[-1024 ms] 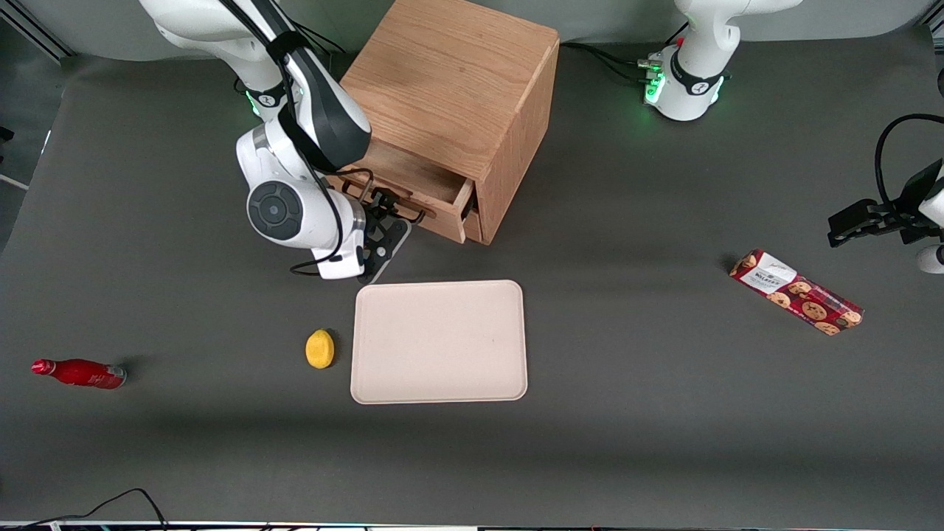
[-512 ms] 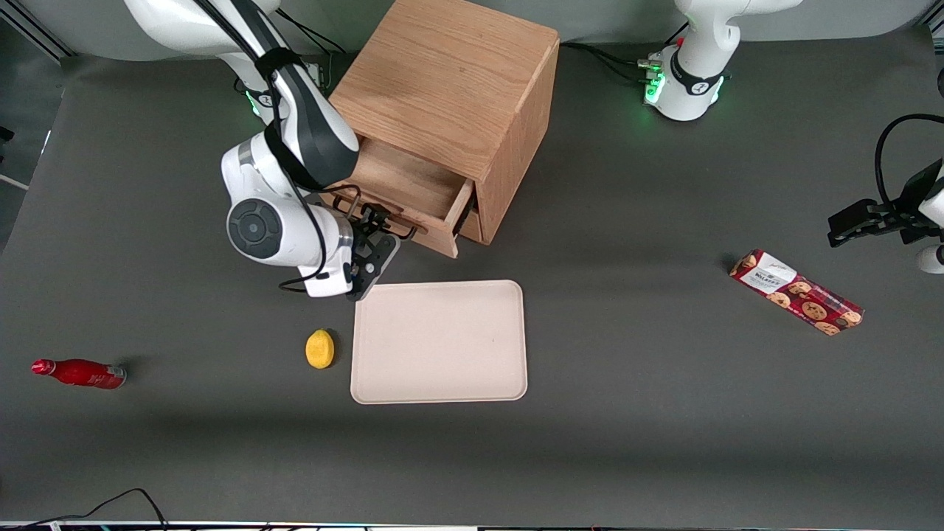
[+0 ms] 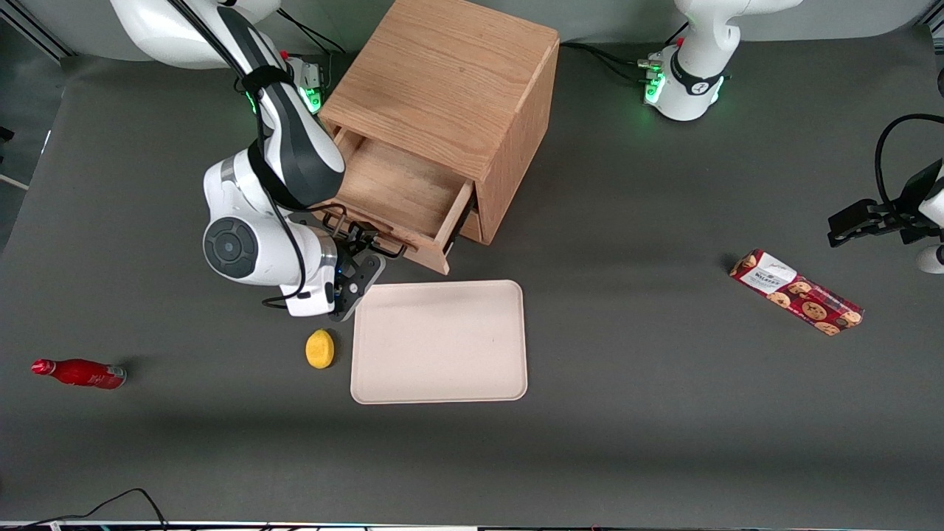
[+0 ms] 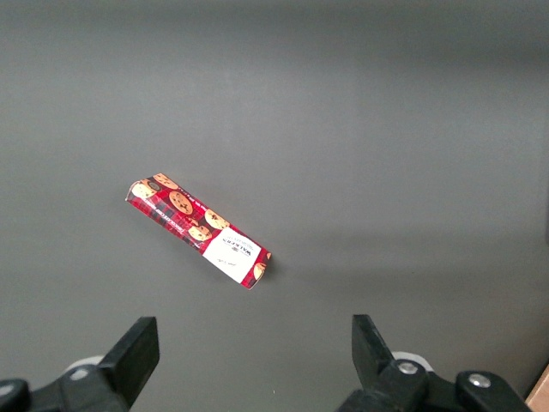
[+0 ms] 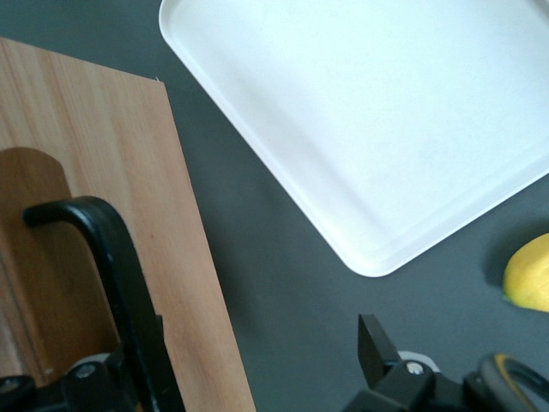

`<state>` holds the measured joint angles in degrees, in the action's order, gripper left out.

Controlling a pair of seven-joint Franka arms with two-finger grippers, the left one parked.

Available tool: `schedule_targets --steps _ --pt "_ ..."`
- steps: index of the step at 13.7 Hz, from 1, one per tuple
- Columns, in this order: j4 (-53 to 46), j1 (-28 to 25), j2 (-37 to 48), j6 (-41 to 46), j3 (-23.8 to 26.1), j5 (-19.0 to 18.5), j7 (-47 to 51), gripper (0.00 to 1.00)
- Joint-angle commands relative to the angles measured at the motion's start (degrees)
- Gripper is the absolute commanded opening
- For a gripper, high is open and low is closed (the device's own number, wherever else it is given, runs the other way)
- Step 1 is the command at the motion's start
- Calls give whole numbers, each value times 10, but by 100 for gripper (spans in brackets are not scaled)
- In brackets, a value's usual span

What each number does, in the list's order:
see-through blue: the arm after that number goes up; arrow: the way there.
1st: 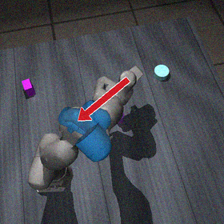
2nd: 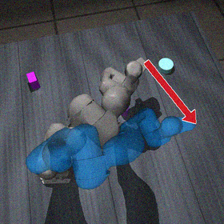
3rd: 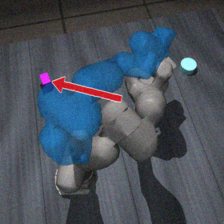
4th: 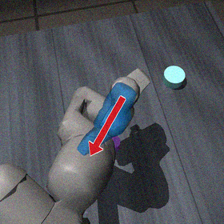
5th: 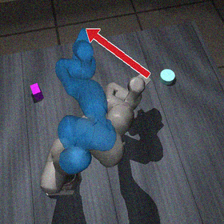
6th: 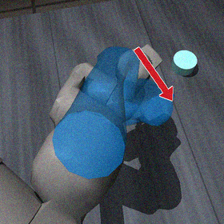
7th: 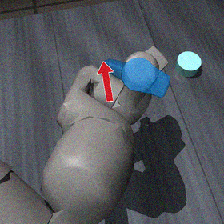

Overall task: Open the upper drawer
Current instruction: 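Pull the upper drawer outward by its handle with the right gripper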

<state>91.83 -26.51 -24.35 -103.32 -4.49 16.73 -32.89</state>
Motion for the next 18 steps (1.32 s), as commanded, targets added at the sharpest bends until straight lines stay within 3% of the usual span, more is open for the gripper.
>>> schedule_targets --steps 1,18 --pt "-49 10 -36 7 -3 -6 -25 100" --pt "-131 66 -90 8 -10 -16 -71 100"
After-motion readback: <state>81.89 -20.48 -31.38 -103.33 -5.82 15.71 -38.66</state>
